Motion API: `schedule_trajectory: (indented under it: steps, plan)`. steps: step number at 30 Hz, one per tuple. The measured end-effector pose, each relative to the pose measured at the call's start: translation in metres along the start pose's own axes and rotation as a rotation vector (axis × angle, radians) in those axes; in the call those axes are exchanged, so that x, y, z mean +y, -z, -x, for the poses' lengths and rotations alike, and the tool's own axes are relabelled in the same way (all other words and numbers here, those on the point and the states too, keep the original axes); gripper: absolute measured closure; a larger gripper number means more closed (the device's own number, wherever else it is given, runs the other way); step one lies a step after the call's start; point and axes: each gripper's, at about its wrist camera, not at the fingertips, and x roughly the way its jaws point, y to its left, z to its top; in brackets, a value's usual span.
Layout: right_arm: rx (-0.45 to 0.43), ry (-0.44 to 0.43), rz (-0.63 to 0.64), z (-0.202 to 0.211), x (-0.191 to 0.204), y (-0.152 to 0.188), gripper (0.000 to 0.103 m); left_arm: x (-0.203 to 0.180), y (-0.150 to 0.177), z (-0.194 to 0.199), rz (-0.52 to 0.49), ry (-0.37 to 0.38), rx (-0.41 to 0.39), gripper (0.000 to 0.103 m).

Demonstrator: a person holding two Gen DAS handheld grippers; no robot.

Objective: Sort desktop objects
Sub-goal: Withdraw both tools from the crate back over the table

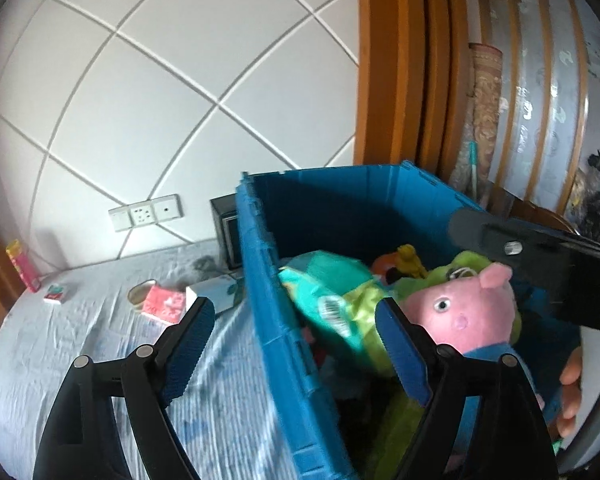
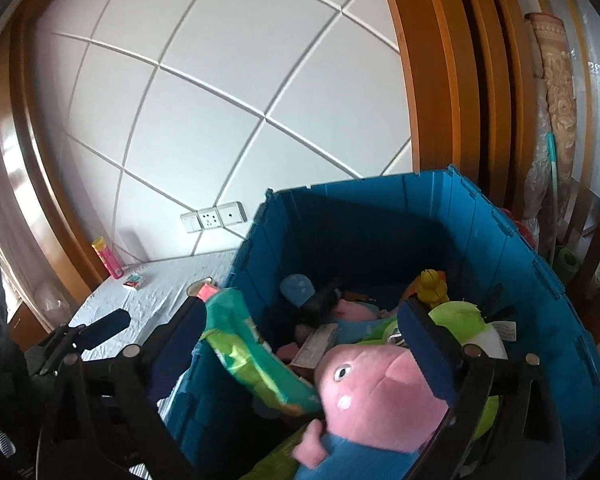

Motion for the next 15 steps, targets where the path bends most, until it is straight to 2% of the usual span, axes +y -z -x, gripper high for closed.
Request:
schedule_trajectory:
  steps: [1, 4, 7, 15]
  plan:
    - [-0.011, -0.003, 0.001, 0.003, 0.005, 0.001, 0.000, 0.007, 0.002, 0.003, 0.007, -0.005, -0.002, 0.020]
    - [-0.041, -0.020, 0.005, 0.013, 0.025, 0.003, 0.000, 0.031, 0.010, 0.008, 0.030, -0.033, 0.004, 0.020]
    - [-0.042, -0.041, 0.026, 0.006, 0.064, 0.005, 0.000, 0.062, 0.020, 0.012, 0.059, -0.068, 0.017, 0.020]
    - [-0.042, -0.099, 0.081, -0.015, 0.168, 0.010, 0.000, 0.194, 0.069, 0.030, 0.090, -0.216, 0.066, 0.020]
